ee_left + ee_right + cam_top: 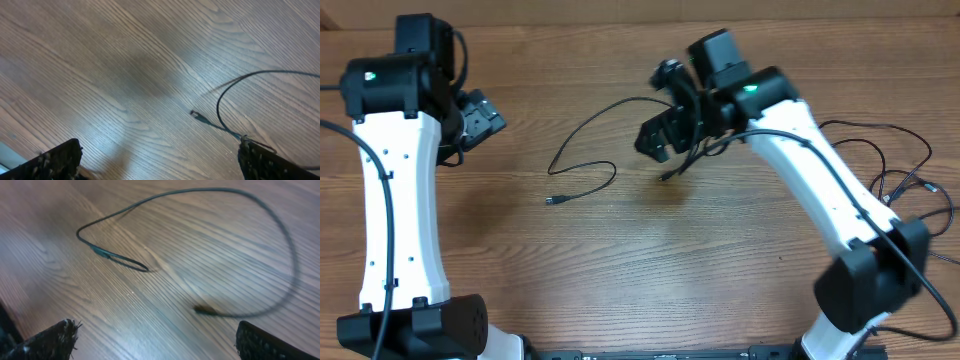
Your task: Untangle cables
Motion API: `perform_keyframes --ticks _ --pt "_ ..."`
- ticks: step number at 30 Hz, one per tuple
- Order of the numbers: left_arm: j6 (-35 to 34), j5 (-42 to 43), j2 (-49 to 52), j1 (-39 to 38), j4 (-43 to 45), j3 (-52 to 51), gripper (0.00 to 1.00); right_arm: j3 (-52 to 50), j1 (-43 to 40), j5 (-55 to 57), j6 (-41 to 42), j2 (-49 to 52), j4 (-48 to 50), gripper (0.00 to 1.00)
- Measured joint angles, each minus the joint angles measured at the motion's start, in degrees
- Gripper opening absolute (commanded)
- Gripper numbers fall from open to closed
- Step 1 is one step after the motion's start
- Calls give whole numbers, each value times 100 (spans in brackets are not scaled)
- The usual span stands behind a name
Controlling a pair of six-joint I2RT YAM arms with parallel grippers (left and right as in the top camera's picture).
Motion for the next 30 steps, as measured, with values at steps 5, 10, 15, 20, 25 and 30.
perform_keyframes --ticks 5,10,15,20,25,30 --pt "-15 87 0 31 7 0 100 -2 332 2 -101 369 573 100" --pt "-15 111 0 26 17 0 100 -2 645 0 -138 684 981 100" --pt "-15 114 0 26 22 0 100 -2 942 0 -160 1091 1373 100" --pt "-15 131 0 26 24 0 99 -2 1150 -2 -173 1434 1668 100" --pt "-15 133 0 26 24 0 100 -2 1222 9 -219 1600 1770 75" --pt "-15 136 0 26 17 0 100 -2 1204 496 160 1624 1729 4"
